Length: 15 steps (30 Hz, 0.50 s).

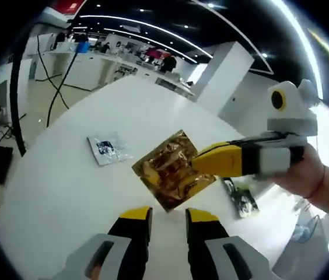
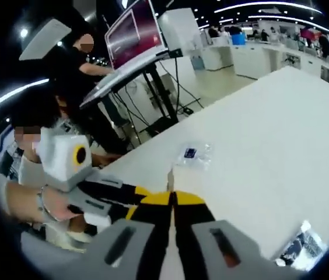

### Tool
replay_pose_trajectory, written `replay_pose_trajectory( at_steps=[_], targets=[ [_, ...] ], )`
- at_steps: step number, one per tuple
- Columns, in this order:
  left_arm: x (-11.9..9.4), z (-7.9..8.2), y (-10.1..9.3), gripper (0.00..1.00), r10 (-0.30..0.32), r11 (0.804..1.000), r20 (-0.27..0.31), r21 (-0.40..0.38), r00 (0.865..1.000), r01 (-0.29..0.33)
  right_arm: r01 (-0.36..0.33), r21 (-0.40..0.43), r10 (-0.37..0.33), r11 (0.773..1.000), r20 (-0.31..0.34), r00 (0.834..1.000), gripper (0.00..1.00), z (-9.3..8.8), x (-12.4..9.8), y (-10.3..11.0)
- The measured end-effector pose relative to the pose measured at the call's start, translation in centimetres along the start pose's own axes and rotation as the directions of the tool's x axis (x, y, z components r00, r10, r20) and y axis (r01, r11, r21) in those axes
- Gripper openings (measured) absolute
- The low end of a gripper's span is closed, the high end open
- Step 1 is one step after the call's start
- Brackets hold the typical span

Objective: Arrange the skincare products in the storage area until every visible bottle or jar stands upright without overlapping.

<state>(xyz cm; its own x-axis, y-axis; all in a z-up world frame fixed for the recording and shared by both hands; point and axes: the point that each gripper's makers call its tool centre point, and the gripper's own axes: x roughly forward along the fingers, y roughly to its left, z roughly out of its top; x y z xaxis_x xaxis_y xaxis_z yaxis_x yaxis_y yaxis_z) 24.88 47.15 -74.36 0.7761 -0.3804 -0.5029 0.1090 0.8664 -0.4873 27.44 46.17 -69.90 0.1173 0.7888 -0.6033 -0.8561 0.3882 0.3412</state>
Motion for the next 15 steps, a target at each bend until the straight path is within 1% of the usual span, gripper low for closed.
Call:
replay_pose_trajectory(
  at_steps=[2, 3, 4, 6, 7, 9, 10, 11, 12, 13, 14, 15],
  targets=[
    [-0.3, 1.1, -1.1, 0.24, -0.05, 0.999, 0.06, -0.002, 0.997, 0.05, 0.0, -0.004, 0.0, 1.0, 0.034, 0.999, 0.02, 0.4, -1.3, 0.3],
    [-0.4, 1.2, -1.3, 0.25, -0.058, 0.998, 0.066, -0.006, 0.996, 0.059, -0.006, 0.002, 0.006, 1.0, 0.05, 0.999, 0.02, 0.6, -1.7, 0.4],
    [-0.7, 1.8, -2.1, 0.25, -0.1, 0.993, 0.094, -0.048, 0.99, 0.105, -0.01, 0.014, 0.009, 1.0, 0.061, 0.998, 0.02, 0.7, -2.1, 0.4],
    [-0.8, 2.4, -2.9, 0.25, -0.14, 0.984, 0.134, -0.094, 0.981, 0.153, -0.02, 0.028, 0.018, 0.999, 0.091, 0.996, 0.02, 0.8, -3.2, 0.4],
    [-0.9, 2.6, -3.2, 0.25, -0.154, 0.981, 0.143, -0.095, 0.978, 0.169, -0.027, 0.042, 0.022, 0.999, 0.098, 0.995, 0.02, 0.7, -3.6, 0.4],
    [-0.8, 2.5, -3.5, 0.25, -0.157, 0.983, 0.134, -0.077, 0.978, 0.168, -0.035, 0.06, 0.028, 0.998, 0.112, 0.993, 0.02, 0.7, -4.1, 0.4],
    [-0.7, 2.6, -4.1, 0.25, -0.174, 0.981, 0.132, -0.064, 0.976, 0.184, -0.044, 0.086, 0.032, 0.995, 0.136, 0.99, 0.02, 0.7, -4.8, 0.4],
    [-0.7, 2.7, -4.5, 0.24, -0.193, 0.977, 0.131, -0.061, 0.972, 0.202, -0.038, 0.094, 0.025, 0.995, 0.141, 0.99, 0.02, 0.5, -5.1, 0.2],
    [-0.8, 2.9, -5.3, 0.2, -0.223, 0.969, 0.138, -0.071, 0.965, 0.235, -0.033, 0.104, 0.018, 0.994, 0.146, 0.989, 0.02, 0.3, -5.5, 0.2],
    [-0.9, 3.1, -5.6, 0.19, -0.23, 0.964, 0.142, -0.101, 0.963, 0.245, -0.03, 0.107, 0.014, 0.994, 0.148, 0.989, 0.02, 0.2, -5.7, 0.2],
    [-0.9, 3.1, -5.5, 0.16, -0.22, 0.969, 0.133, -0.087, 0.966, 0.232, -0.015, 0.111, -0.004, 0.994, 0.169, 0.986, 0.02, 0.2, -6.3, -0.1],
    [-1.0, 3.2, -5.9, 0.12, -0.219, 0.969, 0.135, -0.089, 0.966, 0.232, -0.006, 0.128, -0.017, 0.992, 0.184, 0.983, 0.02, 0.1, -6.8, -0.3]
  ],
)
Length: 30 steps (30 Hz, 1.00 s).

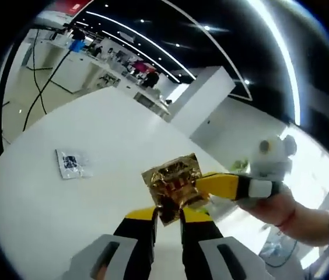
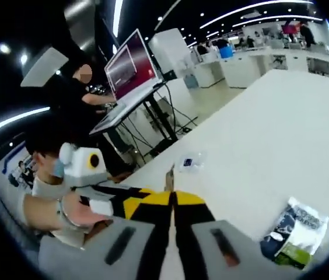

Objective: Arrange the skincare products in the storage area until every visible bottle or jar stands upright without overlapping.

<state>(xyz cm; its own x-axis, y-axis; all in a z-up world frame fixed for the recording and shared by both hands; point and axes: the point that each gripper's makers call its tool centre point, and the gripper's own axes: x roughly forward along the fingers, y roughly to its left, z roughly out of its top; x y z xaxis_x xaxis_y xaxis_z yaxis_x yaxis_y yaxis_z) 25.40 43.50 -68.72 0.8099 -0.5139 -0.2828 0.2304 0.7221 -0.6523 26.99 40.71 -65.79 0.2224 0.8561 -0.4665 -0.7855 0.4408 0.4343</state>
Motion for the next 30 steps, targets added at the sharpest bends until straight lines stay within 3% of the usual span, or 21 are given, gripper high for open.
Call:
replay_pose_trajectory(
  at_steps=[2, 5, 9, 13, 19, 24, 27, 30],
  targets=[
    [-0.1, 0.2, -0.5, 0.04, 0.0, 1.0, 0.007, 0.012, 1.0, 0.0, 0.013, 0.022, -0.013, 1.0, 0.016, 1.0, 0.02, 0.0, -1.0, -0.3],
    [0.0, 0.6, -1.8, 0.02, -0.039, 0.999, 0.011, -0.024, 0.999, 0.039, 0.039, 0.018, -0.039, 0.999, 0.022, 0.999, 0.02, -0.3, -1.9, -0.6],
    [0.2, 1.2, -3.7, 0.02, -0.037, 0.999, 0.026, 0.006, 0.999, 0.037, 0.069, 0.031, -0.071, 0.997, 0.045, 0.996, 0.02, -0.6, -3.4, -0.9],
    [0.4, 1.8, -5.3, 0.02, -0.02, 0.998, 0.014, 0.062, 1.0, 0.019, 0.09, 0.044, -0.092, 0.995, 0.067, 0.993, 0.02, -0.6, -4.4, -1.1],
    [1.0, 2.7, -7.6, 0.02, 0.054, 0.998, 0.034, 0.04, 0.998, -0.055, 0.105, 0.096, -0.116, 0.99, 0.113, 0.987, 0.02, -0.8, -6.1, -1.3],
    [1.9, 2.2, -9.0, 0.02, 0.074, 0.997, 0.057, 0.005, 0.996, -0.074, 0.145, 0.125, -0.16, 0.982, 0.122, 0.98, 0.02, -1.9, -7.0, -1.7],
    [2.6, 1.3, -9.1, 0.02, 0.107, 0.987, 0.065, 0.114, 0.992, -0.114, 0.177, 0.152, -0.195, 0.972, 0.112, 0.974, 0.02, -2.6, -7.6, -2.6],
    [2.8, 0.1, -8.4, 0.02, 0.126, 0.972, 0.038, 0.198, 0.991, -0.131, 0.191, 0.154, -0.207, 0.969, 0.096, 0.974, 0.02, -3.3, -7.8, -2.9]
  ],
)
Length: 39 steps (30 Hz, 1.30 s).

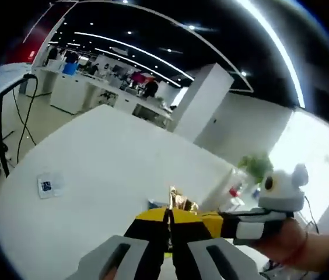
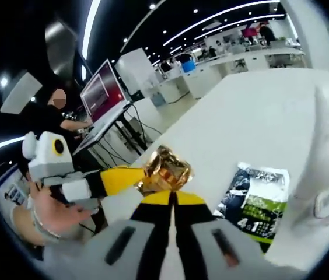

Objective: Arrange the skincare products in the storage area until every visible bottle or jar stands upright without overlapping.

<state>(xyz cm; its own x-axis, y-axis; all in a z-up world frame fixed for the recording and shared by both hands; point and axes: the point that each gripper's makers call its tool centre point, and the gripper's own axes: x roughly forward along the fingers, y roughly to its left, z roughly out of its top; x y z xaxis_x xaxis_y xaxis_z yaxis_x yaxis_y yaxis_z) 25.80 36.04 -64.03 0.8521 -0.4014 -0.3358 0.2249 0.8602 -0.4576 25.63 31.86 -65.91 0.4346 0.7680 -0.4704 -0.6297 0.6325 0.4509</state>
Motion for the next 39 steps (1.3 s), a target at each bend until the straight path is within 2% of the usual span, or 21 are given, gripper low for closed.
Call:
replay_pose_trajectory(
  at_steps=[2, 4, 8, 21, 24, 28, 34, 39],
  targets=[
    [0.1, -0.5, 0.4, 0.02, 0.006, 1.0, -0.032, -0.009, 0.999, -0.006, -0.002, 0.006, 0.002, 1.0, -0.008, 1.0, 0.02, -0.4, 0.0, 0.0],
    [0.1, -0.6, 0.5, 0.02, 0.004, 0.999, -0.039, 0.042, 0.999, -0.003, -0.002, 0.005, 0.002, 1.0, -0.008, 1.0, 0.02, -0.6, 0.1, 0.1],
    [0.3, -1.1, 1.1, 0.02, 0.026, 0.999, -0.062, 0.045, 0.998, -0.023, 0.002, -0.013, -0.003, 1.0, -0.029, 1.0, 0.02, -0.9, 0.5, 0.1],
    [0.5, -1.4, 1.5, 0.02, 0.043, 0.998, -0.08, 0.044, 0.996, -0.039, 0.012, -0.04, -0.015, 0.999, -0.069, 0.998, 0.02, -1.5, 1.3, -0.3],
    [0.8, -1.6, 1.7, 0.02, 0.033, 0.999, -0.095, 0.026, 0.995, -0.031, 0.026, -0.059, -0.03, 0.998, -0.083, 0.996, 0.02, -1.7, 1.5, -0.6],
    [1.2, -1.4, 1.6, 0.02, -0.009, 0.997, -0.117, -0.073, 0.993, 0.001, 0.037, -0.071, -0.043, 0.997, -0.095, 0.995, 0.02, -1.6, 1.7, -1.1],
    [2.4, -1.0, 2.3, 0.02, -0.021, 0.998, -0.16, -0.057, 0.987, 0.012, 0.042, -0.058, -0.048, 0.997, -0.099, 0.994, 0.02, -1.0, 2.2, -1.5],
    [2.7, -1.0, 2.3, 0.02, -0.033, 0.997, -0.159, -0.069, 0.987, 0.022, 0.066, -0.089, -0.076, 0.994, -0.114, 0.991, 0.03, -0.8, 2.6, -1.9]
  ],
)
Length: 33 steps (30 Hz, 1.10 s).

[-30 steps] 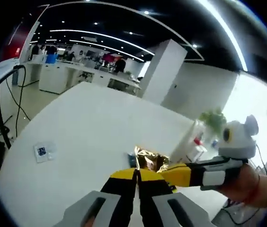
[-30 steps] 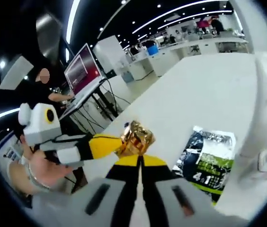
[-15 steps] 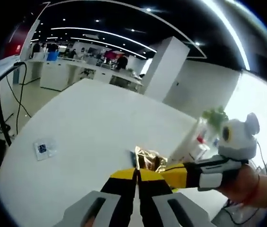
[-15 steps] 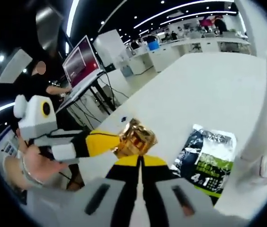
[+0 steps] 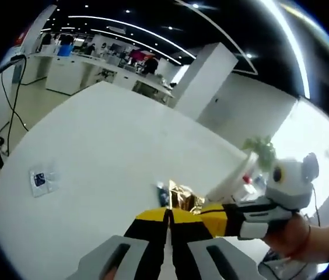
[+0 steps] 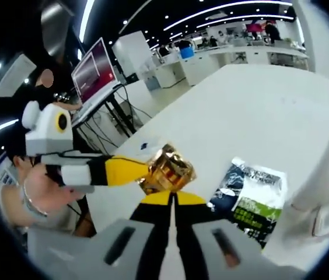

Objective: Arrange the skincare products in the storage area until every visible bottle or jar stands upright without overlapping.

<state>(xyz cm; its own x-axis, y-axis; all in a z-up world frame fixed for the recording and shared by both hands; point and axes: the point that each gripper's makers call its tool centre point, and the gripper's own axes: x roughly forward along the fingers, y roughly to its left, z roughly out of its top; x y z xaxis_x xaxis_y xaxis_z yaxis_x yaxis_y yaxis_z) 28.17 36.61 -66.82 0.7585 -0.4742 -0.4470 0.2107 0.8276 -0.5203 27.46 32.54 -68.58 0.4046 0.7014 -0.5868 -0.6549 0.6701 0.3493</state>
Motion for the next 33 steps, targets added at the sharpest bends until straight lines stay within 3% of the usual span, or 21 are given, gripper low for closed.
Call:
replay_pose_trajectory(
  at_steps=[16, 20, 26, 33],
  targets=[
    [1.5, 0.5, 2.3, 0.02, 0.015, 1.0, 0.016, 0.001, 1.0, -0.015, 0.075, -0.093, -0.077, 0.993, -0.019, 0.997, 0.03, 1.8, 2.4, -1.6],
    [2.4, 0.2, 2.9, 0.02, 0.015, 1.0, 0.004, -0.006, 1.0, -0.015, 0.082, -0.083, -0.085, 0.993, -0.03, 0.996, 0.04, 1.8, 3.0, -2.3],
    [4.4, -0.2, 4.1, 0.02, 0.072, 0.997, -0.026, 0.027, 0.997, -0.072, 0.115, -0.095, -0.12, 0.989, -0.054, 0.991, 0.04, 1.9, 4.4, -3.8],
    [6.3, -0.4, 5.4, 0.02, 0.099, 0.995, -0.064, -0.006, 0.993, -0.1, 0.142, -0.069, -0.148, 0.987, -0.093, 0.985, 0.05, 1.4, 6.0, -5.7]
  ],
)
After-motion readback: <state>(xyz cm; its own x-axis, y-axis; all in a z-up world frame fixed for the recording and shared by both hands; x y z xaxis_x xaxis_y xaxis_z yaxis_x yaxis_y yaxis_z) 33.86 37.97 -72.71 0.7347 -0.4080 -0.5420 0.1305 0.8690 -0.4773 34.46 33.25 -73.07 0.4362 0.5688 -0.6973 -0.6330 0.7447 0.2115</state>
